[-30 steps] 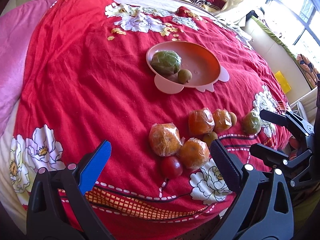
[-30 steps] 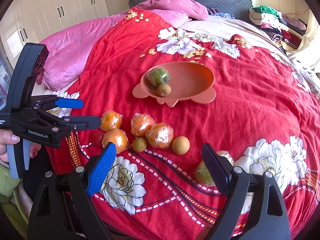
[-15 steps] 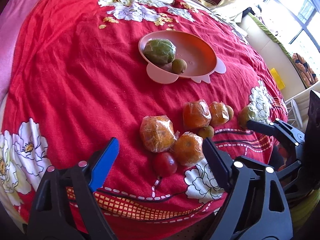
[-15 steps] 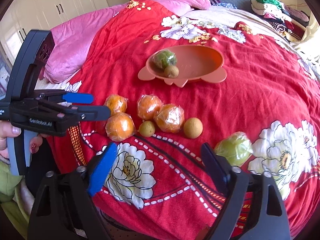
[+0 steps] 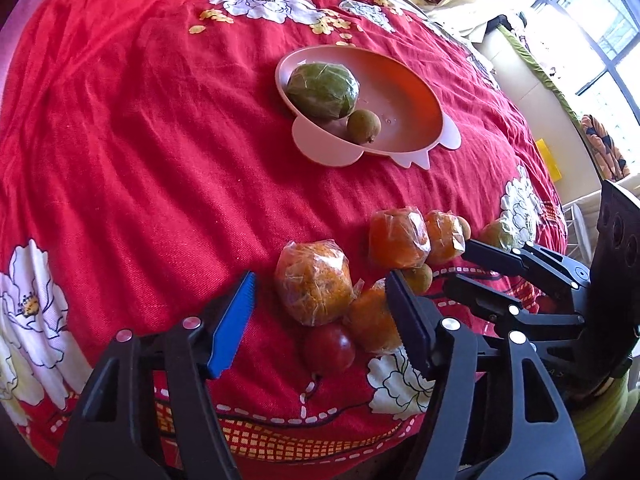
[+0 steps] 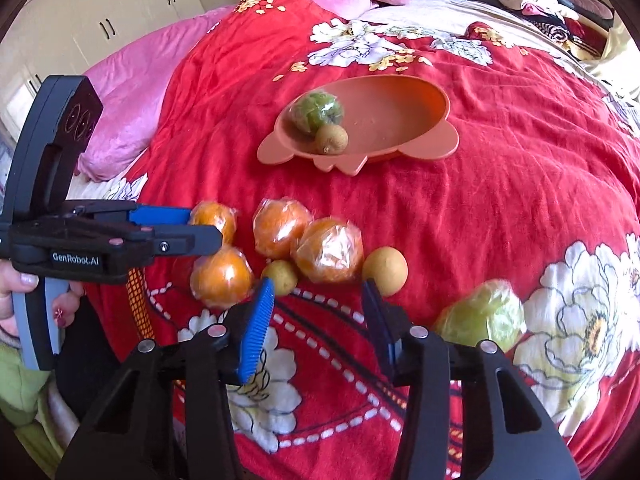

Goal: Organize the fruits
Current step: 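Grasp a plastic-wrapped orange with the left tool while the right tool grasps another wrapped orange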

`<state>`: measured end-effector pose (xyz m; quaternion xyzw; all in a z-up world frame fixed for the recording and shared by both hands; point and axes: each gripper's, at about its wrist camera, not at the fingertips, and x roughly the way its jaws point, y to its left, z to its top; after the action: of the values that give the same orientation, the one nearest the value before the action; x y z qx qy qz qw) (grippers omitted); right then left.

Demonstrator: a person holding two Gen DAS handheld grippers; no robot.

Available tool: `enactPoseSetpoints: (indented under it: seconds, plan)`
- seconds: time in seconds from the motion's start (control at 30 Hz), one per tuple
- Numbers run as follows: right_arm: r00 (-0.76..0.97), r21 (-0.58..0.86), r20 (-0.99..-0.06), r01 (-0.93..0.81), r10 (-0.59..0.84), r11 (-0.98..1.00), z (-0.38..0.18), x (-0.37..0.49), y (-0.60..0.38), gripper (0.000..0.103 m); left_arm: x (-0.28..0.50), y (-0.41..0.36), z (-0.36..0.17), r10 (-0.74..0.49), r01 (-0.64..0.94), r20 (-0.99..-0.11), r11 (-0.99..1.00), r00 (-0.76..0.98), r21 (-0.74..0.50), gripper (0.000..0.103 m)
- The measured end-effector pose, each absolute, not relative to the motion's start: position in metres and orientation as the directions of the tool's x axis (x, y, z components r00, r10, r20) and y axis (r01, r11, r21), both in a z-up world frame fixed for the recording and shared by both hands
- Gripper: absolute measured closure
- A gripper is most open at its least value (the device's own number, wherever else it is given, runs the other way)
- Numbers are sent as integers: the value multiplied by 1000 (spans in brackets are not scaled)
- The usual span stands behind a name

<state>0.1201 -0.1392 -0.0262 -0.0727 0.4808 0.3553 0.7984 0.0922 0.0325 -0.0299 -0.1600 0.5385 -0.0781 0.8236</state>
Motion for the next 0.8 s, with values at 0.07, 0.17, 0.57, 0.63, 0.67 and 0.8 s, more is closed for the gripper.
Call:
enactPoseSetpoints:
  seconds: [0.07, 0.17, 0.57, 0.63, 0.67, 0.8]
  plan:
    - [286, 222, -820, -641, 496, 735, -26, 124, -136, 64, 95, 33, -31, -314, -42, -860, 932, 403, -360, 48]
    - [290, 199, -827, -651, 483, 732, -27, 130, -130, 65, 99, 33, -33, -321, -39, -860, 930, 396, -365, 50]
    - [315, 97, -844, -707, 434, 701, -31, 142, -111, 67, 109, 41, -43, -332, -28, -867, 930, 372, -368, 66]
    - [317, 103, -840, -704, 441, 703, -30, 145, -112, 68, 109, 42, -44, -335, -21, -866, 929, 370, -369, 67]
    - [319, 108, -837, -700, 444, 706, -29, 146, -112, 68, 109, 42, -44, -335, -17, -867, 930, 370, -366, 68]
    - [322, 122, -829, -693, 456, 711, -26, 151, -115, 69, 107, 45, -40, -329, 3, -868, 936, 372, -353, 69]
